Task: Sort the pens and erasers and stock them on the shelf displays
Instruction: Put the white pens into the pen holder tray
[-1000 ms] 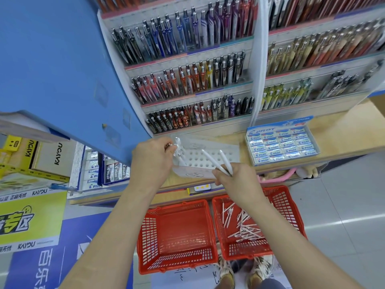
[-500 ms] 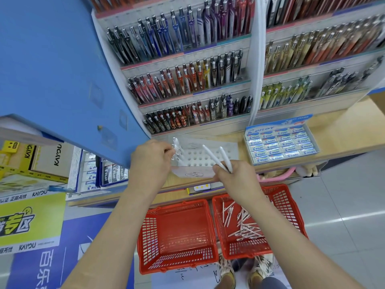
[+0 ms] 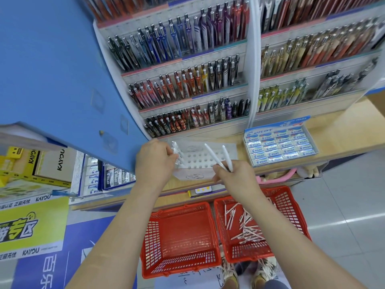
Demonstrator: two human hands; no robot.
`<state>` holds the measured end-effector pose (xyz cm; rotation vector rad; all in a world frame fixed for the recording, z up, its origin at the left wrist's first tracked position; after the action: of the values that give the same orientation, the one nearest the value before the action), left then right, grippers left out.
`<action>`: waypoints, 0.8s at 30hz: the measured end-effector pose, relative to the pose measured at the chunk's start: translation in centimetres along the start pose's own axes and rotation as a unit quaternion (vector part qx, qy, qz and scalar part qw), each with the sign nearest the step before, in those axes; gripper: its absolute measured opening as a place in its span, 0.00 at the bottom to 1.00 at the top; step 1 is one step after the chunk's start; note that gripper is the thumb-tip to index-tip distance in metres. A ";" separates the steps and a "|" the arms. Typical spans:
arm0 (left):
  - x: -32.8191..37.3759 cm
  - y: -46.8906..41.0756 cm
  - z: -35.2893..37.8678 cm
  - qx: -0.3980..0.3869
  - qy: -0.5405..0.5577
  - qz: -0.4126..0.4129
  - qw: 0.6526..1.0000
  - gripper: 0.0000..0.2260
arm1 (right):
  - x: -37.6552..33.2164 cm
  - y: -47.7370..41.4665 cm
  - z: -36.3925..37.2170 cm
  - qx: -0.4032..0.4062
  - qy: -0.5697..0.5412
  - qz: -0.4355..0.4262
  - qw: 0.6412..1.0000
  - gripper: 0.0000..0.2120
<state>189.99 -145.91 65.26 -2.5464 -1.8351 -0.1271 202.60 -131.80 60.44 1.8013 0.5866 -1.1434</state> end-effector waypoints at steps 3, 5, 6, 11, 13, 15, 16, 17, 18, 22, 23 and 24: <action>-0.1 0.4 -0.7 0.004 -0.017 0.010 1.000 0.09 | -1.3 0.8 -0.8 -0.034 -0.226 0.073 0.971 0.11; 0.5 1.5 -1.8 0.044 0.042 0.023 0.998 0.08 | -2.4 1.4 -1.4 -0.068 -0.397 0.107 0.909 0.12; 1.2 2.3 -2.5 0.036 0.093 0.030 0.995 0.08 | -2.8 1.6 -1.7 -0.079 -0.449 0.110 0.883 0.12; 6.1 6.6 -3.2 -0.257 0.456 -0.024 0.852 0.11 | -4.1 2.2 -1.2 -0.139 -0.516 0.079 0.841 0.10; 6.6 7.4 -3.0 -0.282 0.537 -0.066 0.792 0.09 | -4.4 2.5 -1.0 -0.150 -0.506 0.068 0.847 0.10; 6.3 7.6 -2.8 -0.271 0.573 -0.088 0.769 0.06 | -4.2 2.6 -1.1 -0.153 -0.488 0.046 0.858 0.11; 5.9 7.5 -2.7 -0.253 0.574 -0.095 0.773 0.05 | -4.1 2.6 -1.1 -0.149 -0.473 0.037 0.868 0.11; 5.5 7.4 -2.8 -0.229 0.564 -0.098 0.788 0.04 | -4.0 2.5 -1.2 -0.137 -0.462 0.033 0.876 0.11; 5.1 7.2 -2.9 -0.203 0.544 -0.098 0.808 0.03 | -3.9 2.4 -1.4 -0.117 -0.459 0.037 0.880 0.10; 3.0 6.6 -3.9 -0.108 0.487 -0.087 0.862 0.03 | -3.6 1.4 -2.7 -0.035 -0.428 0.048 0.902 0.06; 2.5 6.4 -4.3 -0.085 0.502 -0.094 0.855 0.03 | -3.4 1.3 -2.8 -0.040 -0.396 0.042 0.916 0.06; 2.2 6.2 -4.7 -0.064 0.525 -0.103 0.843 0.03 | -3.4 1.3 -2.8 -0.052 -0.368 0.034 0.928 0.05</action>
<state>196.30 -146.02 70.38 -1.6368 -1.5604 -1.3512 203.35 -129.83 64.47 1.1567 0.1274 -1.5785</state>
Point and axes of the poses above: each hand's wrist, its own y-axis away from the middle knuckle, its own z-axis out of the palm, x = y × z, the point moved 1 cm from there along -y, towards the middle knuckle, and after that the axes turned 10 degrees about -y, right-handed, at the moved point
